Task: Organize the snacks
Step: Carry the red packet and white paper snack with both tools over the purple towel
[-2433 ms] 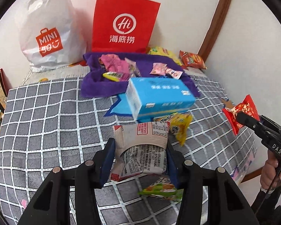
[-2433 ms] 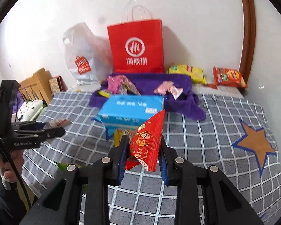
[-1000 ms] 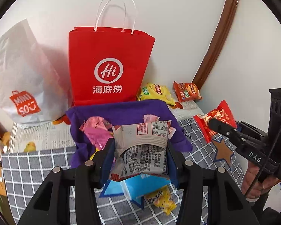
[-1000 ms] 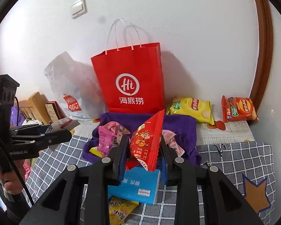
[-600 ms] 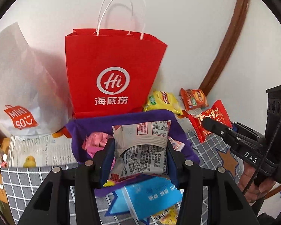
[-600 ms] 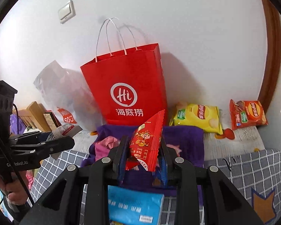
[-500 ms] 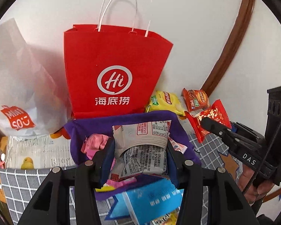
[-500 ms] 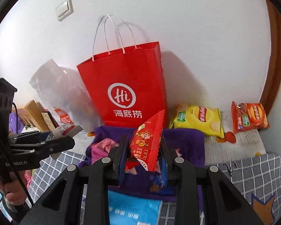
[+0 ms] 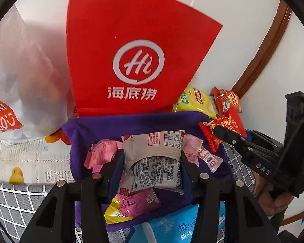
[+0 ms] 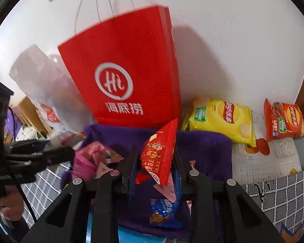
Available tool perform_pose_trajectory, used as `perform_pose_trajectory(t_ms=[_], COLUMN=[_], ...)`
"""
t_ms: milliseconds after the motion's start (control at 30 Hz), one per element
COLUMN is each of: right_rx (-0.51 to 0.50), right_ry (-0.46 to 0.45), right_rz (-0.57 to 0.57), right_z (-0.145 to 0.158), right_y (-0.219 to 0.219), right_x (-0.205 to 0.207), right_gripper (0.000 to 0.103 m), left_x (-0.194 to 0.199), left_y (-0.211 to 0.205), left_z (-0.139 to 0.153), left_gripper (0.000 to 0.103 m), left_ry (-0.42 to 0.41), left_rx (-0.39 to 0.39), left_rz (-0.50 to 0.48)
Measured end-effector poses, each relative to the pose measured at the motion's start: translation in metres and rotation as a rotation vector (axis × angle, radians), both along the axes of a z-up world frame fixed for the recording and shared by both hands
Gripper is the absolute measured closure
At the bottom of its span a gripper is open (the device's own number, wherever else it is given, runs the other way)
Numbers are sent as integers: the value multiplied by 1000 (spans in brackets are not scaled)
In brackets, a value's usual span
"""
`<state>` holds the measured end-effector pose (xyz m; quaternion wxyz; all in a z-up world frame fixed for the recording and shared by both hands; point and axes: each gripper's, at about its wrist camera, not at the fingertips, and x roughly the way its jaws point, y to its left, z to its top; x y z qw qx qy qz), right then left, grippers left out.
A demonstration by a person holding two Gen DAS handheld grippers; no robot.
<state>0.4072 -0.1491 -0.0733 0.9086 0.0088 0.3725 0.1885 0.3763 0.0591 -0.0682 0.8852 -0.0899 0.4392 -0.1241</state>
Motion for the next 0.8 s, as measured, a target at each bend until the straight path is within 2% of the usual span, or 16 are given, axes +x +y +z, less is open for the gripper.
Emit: perform_pose_trajectory(t_ms=[233, 400, 800], right_rx=[21, -16, -63], right_ry=[60, 53, 122], right_rz=[-7, -11, 3], right_z=[-14, -17, -36], right_y=[-13, -11, -4], right_x=[13, 13, 19], right_gripper=[73, 73, 73], left_x=[5, 8, 14], left_y=[3, 2, 0], left_z=[-10, -13, -22], left_gripper=[55, 55, 55], left_ry=[19, 21, 42], left_rx=[-20, -15, -12], left_rz=[5, 9, 10])
